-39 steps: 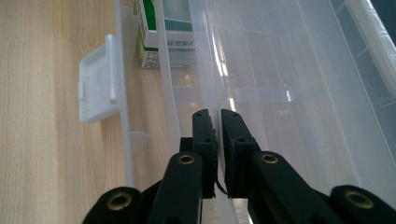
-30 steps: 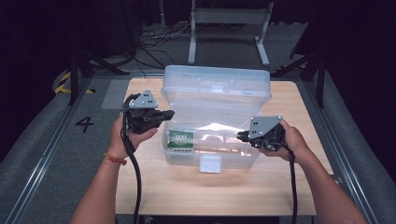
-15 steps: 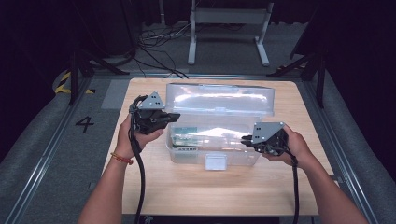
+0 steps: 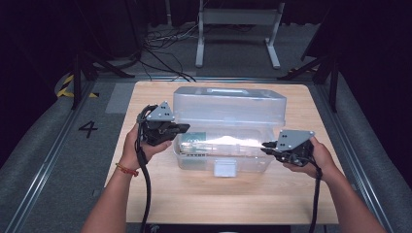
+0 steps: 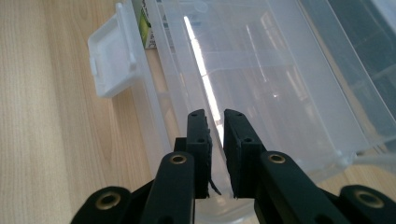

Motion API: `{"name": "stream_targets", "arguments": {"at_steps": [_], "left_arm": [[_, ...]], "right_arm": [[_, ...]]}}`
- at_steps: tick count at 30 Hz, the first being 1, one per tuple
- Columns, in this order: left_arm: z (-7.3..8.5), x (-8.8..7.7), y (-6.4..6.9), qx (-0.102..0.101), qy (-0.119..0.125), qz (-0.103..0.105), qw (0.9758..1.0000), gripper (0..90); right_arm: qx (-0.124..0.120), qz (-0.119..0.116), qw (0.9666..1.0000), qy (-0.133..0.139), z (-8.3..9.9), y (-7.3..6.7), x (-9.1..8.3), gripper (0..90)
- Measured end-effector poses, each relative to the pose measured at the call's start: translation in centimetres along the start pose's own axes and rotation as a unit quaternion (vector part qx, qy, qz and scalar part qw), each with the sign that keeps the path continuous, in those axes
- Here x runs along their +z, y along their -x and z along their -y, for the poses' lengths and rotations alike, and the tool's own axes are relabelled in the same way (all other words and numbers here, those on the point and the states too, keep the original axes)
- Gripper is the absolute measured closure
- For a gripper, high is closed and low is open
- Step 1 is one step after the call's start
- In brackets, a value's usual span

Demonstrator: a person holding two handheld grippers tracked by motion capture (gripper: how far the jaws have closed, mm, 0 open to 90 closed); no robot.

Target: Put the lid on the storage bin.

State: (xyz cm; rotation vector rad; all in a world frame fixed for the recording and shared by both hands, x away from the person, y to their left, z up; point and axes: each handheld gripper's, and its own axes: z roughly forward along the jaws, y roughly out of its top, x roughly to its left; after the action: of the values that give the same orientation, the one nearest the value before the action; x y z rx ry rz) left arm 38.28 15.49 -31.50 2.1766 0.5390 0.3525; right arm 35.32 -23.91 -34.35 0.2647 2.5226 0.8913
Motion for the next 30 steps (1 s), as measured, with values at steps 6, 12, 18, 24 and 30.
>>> {"name": "stream_targets", "arguments": {"at_steps": [6,12,18,24,30], "left_arm": [[0.6,0.1,0.7,0.004,-0.006,0.001,1.0000,90.0],[1.0,0.2,1.1,0.011,-0.015,0.007,0.9998,90.0],[1.2,0.2,1.7,0.020,-0.021,0.012,0.9995,90.0],[1.3,0.3,2.3,0.027,-0.027,0.018,0.9991,90.0],[1.8,-0.2,2.7,0.028,-0.022,0.024,0.9991,90.0]], "right_arm": [[0.047,0.007,0.9975,0.052,2.3,0.3,-2.0,80.5],[0.066,0.007,0.9965,0.051,4.1,0.0,-2.7,79.8],[0.093,0.008,0.9943,0.052,6.1,-0.1,-2.9,78.2],[0.105,0.012,0.9932,0.049,6.9,-0.2,-2.8,77.2],[0.113,0.011,0.9922,0.052,7.2,-0.2,-2.9,76.8]]}}
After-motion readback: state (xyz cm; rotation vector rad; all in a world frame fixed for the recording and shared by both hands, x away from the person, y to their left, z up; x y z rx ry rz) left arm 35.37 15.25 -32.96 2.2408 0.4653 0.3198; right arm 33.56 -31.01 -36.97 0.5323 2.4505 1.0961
